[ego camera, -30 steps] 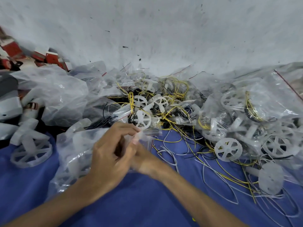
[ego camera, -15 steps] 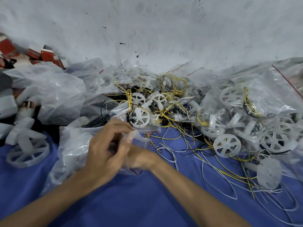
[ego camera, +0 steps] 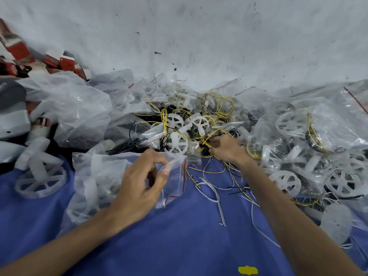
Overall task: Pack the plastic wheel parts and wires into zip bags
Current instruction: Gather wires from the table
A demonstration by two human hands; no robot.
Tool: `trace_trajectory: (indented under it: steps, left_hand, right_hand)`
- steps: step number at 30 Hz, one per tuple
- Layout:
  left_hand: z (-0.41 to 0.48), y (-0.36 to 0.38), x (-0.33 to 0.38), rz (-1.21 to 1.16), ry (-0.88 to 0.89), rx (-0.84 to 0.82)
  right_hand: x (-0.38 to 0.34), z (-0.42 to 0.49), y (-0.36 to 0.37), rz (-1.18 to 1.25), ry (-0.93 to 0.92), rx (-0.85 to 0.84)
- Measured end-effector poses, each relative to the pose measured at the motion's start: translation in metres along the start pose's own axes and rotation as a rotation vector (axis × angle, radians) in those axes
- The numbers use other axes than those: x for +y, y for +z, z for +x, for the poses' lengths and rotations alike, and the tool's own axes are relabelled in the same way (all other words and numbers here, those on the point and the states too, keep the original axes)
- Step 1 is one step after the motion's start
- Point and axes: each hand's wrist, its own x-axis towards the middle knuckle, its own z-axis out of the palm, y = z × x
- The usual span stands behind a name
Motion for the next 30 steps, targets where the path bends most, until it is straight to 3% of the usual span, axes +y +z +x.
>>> trace_trajectory:
  steps: [3,5,9,14,19,23,27,30]
  left_hand:
    - [-0.001,-0.001,-0.002,0.000,0.005,-0.012]
    - [-0.001,-0.003,-0.003,-0.002,0.010,-0.013]
    - [-0.001,-0.004,-0.004,-0.009,-0.004,-0.003]
    - [-0.001,-0.003,-0.004,0.005,-0.004,-0.001]
    - [-0.002,-0.002,-0.004,0.003,-0.010,-0.005]
    - [-0.002,-0.001,-0.005,0.016,-0.017,-0.003]
    - [-0.002,0.000,-0.005,0.022,-0.050,0.002]
    - [-0.002,0.000,-0.003,0.011,-0.077,0.009]
  right_hand:
    - [0.001,0.012,0.022,-0.282,-0.014,0.008]
    - [0.002,0.011,0.032,-0.304,0.004,0.110]
    - [0.008,-0.002,0.020,-0.096,0.032,0.255]
    - [0.001,-0.024,-0.024,0.166,-0.130,0.396]
    - [-0.013,-0.044,-0.062,0.746,-0.101,0.320]
    - [-0.021,-0.063,-0.089,1.214,-0.244,0.231]
    - [-0.022,-0.074,-0.097,1.358,-0.365,0.058]
    - [-0.028,-0.076,-0.095,1.376,-0.344,-0.058]
